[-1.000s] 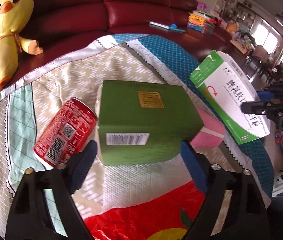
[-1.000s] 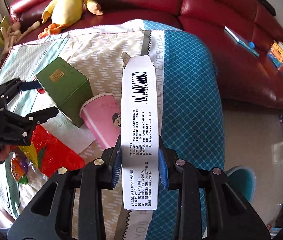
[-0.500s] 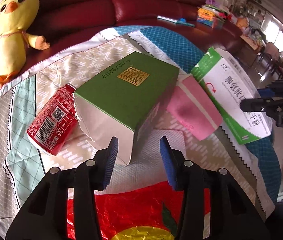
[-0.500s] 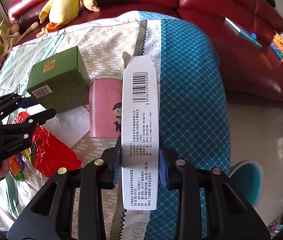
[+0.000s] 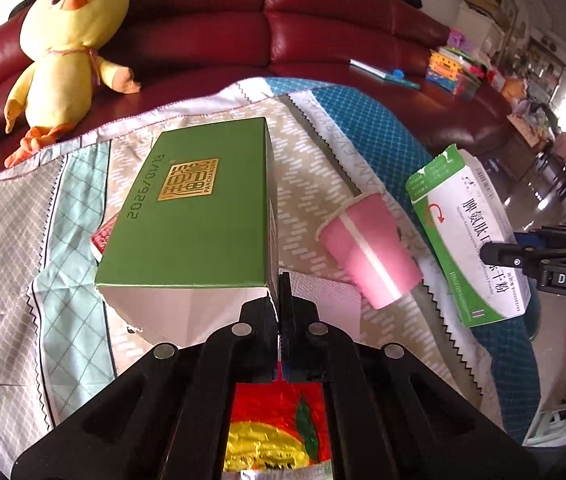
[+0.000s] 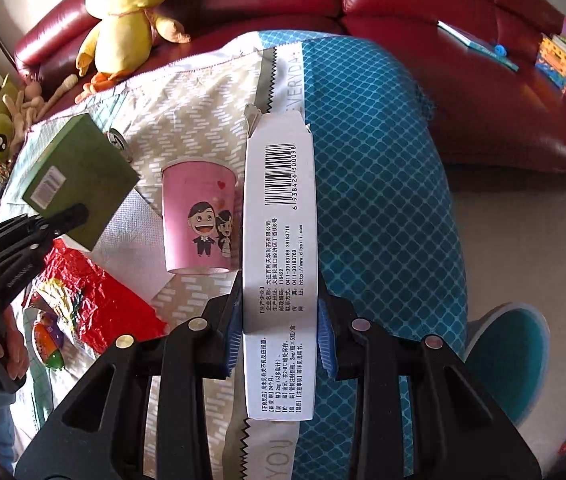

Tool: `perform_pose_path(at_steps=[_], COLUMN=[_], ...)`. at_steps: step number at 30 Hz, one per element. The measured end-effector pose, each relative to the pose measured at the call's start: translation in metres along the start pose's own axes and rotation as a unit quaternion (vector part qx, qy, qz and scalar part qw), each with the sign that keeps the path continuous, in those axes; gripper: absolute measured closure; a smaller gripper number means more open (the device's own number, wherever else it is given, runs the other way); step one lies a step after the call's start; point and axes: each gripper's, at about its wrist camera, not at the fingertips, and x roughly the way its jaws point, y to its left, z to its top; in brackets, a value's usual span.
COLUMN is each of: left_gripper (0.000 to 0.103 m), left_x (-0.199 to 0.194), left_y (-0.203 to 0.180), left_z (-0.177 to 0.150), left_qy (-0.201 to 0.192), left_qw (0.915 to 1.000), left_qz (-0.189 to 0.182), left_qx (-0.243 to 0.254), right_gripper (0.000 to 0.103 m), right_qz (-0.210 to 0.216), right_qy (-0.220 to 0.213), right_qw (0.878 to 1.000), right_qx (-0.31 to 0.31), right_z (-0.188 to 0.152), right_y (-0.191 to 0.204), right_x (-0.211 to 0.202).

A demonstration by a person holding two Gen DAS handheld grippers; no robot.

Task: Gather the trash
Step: 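Carry both boxes over the teal bin and open both tools to drop them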

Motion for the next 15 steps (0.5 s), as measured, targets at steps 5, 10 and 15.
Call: perform_pose_path(at_steps=[5, 10, 15], left_gripper=[0.102, 0.102, 0.102], left_x=[-0.043, -0.050, -0.035], left_y=[-0.032, -0.094, -0.165], left_z=[-0.004, -0.006, -0.008], left_qy=[-0.024, -0.018, 0.000], left_qw=[0.9993, 0.9963, 0.9901], left_qz=[-0.021, -0.061, -0.097], left_qx=[0.017, 0.058, 0.101], right_gripper=[0.073, 0.073, 0.073], right_qz=[0.008, -0.001, -0.023], right_qy=[-0.024, -0.051, -0.074], right_qw=[1.000, 0.997, 0.992], right_qx=[0.019, 0.054, 0.099], right_z=[-0.013, -0.036, -0.070], right_y=[-0.017, -0.057, -0.114], right_x=[-0.026, -0.060, -0.096])
